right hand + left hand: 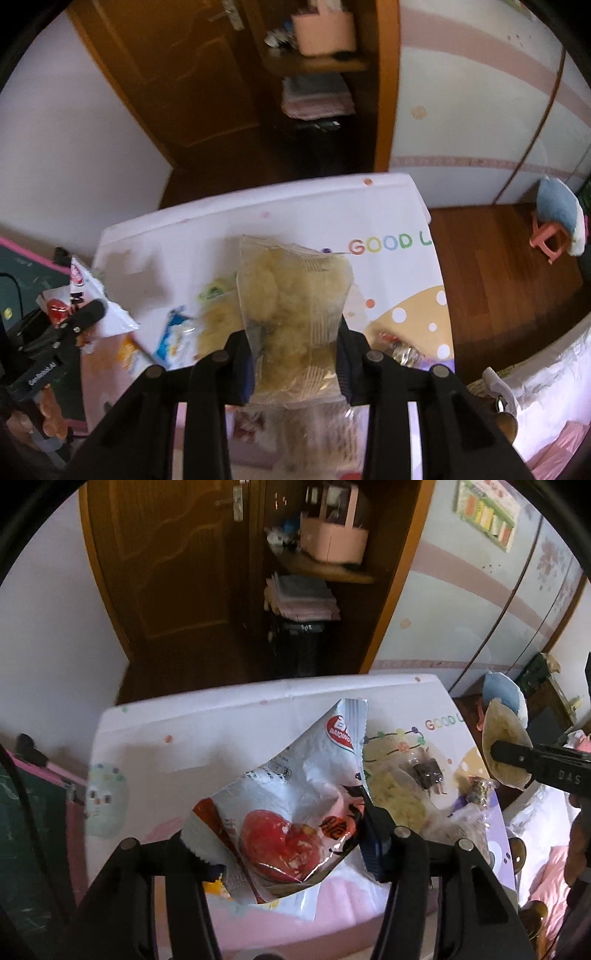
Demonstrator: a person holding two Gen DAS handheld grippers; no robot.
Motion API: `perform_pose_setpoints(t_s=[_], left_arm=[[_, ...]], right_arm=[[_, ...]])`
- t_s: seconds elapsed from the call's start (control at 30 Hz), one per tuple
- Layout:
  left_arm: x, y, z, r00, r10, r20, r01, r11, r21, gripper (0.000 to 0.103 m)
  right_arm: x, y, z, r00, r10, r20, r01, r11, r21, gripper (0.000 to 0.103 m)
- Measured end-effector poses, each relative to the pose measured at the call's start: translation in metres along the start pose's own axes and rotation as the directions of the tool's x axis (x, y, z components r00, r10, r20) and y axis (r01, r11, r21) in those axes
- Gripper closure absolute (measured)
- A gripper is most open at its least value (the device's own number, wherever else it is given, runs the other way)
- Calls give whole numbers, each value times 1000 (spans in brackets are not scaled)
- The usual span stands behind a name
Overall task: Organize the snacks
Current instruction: 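Carry both bags over the white tray and release them inside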
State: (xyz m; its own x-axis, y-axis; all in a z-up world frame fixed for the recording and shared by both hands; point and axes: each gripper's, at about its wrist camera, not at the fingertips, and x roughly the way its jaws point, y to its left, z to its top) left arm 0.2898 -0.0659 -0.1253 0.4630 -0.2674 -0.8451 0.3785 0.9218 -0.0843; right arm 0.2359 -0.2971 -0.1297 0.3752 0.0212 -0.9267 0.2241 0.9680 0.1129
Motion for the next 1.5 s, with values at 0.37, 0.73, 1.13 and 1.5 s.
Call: perform_pose_setpoints(t_s=[0.37,0.73,1.13,1.5], left_arm=[[-89,10,-12,969,200,144,-205,978,23,48],[-186,-25,-80,977,178,120,-185,982,48,48],[-223,-66,-175,996,93,5,-92,996,-19,47],[-215,-88,-215,993,111,-31,-112,993,-38,45]], right_arm=[[-90,52,-52,991,97,89,-84,987,-139,69],[-149,86,-129,987,145,67,-125,961,-245,69],[-187,84,-207,993,102,58,-84,965,-247,69],[-171,71,-263,999,48,-12,-50,979,-198,69]])
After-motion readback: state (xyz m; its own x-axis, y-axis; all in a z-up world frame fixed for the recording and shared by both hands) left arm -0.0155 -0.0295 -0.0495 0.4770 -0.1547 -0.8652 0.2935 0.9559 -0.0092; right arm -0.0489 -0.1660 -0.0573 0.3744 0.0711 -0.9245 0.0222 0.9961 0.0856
